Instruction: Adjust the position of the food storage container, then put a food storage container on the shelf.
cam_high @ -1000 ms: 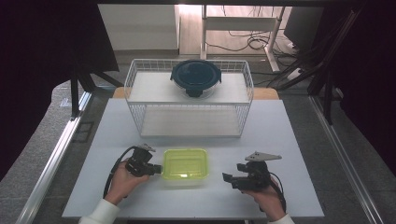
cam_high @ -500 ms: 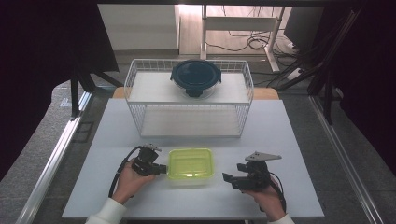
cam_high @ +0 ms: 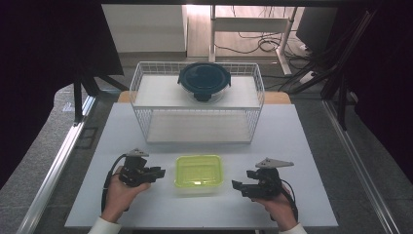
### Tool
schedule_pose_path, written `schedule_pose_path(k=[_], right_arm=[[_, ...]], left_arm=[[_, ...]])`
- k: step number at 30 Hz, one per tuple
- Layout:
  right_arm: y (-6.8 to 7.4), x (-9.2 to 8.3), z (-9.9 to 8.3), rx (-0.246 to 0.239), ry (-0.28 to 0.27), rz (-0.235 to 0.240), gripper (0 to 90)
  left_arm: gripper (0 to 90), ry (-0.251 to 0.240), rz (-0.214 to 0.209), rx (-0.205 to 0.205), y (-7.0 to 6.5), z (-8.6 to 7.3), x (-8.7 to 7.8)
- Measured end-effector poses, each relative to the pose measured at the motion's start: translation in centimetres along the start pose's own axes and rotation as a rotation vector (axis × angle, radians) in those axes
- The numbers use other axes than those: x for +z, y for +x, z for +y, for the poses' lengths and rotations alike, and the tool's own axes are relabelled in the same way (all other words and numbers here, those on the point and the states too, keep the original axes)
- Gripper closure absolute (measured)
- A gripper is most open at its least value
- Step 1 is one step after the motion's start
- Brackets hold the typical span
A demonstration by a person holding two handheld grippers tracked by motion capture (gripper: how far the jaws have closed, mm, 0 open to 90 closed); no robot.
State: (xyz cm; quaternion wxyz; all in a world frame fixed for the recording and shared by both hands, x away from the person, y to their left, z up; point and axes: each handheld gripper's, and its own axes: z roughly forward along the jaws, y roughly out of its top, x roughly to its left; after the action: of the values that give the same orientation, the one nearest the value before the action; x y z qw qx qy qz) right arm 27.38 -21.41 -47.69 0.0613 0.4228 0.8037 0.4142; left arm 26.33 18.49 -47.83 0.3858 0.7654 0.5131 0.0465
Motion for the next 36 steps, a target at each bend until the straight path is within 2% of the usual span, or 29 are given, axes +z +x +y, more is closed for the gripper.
schedule_pose_path(k=[3,6,12,15,22,26,29,31,36], right_arm=[[0.1,-0.1,0.1,-0.008,-0.006,0.016,24.9],[0.1,-0.1,0.1,-0.017,-0.011,0.028,24.9],[0.1,-0.4,0.3,-0.026,-0.009,0.052,24.9],[0.1,-0.5,0.4,-0.02,-0.008,0.062,25.0],[0.3,-0.4,0.7,-0.027,-0.001,0.06,26.0],[0.5,-0.4,1.0,-0.032,0.001,0.064,28.3],[0.5,-0.3,1.1,-0.028,0.004,0.062,28.6],[0.4,-0.1,1.3,-0.025,0.008,0.054,29.5],[0.4,0.5,1.8,-0.014,0.015,0.044,30.5]], left_arm=[[44.4,-0.016,0.012,-0.004,-0.4,-0.1,-0.7],[35.9,-0.037,0.021,0.004,-0.7,-0.2,-1.3],[33.3,-0.042,0.013,0.009,-0.7,-0.7,-1.7],[32.9,-0.052,0.014,-0.008,-0.3,-0.9,-2.1],[30.0,-0.05,-0.001,-0.028,-0.5,-1.0,-1.8],[29.9,-0.069,-0.009,-0.042,-0.7,-0.9,-1.8],[29.8,-0.073,-0.011,-0.047,-0.7,-0.9,-1.8],[29.8,-0.076,-0.031,-0.06,-0.6,-0.9,-1.7],[29.9,-0.078,-0.043,-0.085,-0.3,-0.9,-1.3]])
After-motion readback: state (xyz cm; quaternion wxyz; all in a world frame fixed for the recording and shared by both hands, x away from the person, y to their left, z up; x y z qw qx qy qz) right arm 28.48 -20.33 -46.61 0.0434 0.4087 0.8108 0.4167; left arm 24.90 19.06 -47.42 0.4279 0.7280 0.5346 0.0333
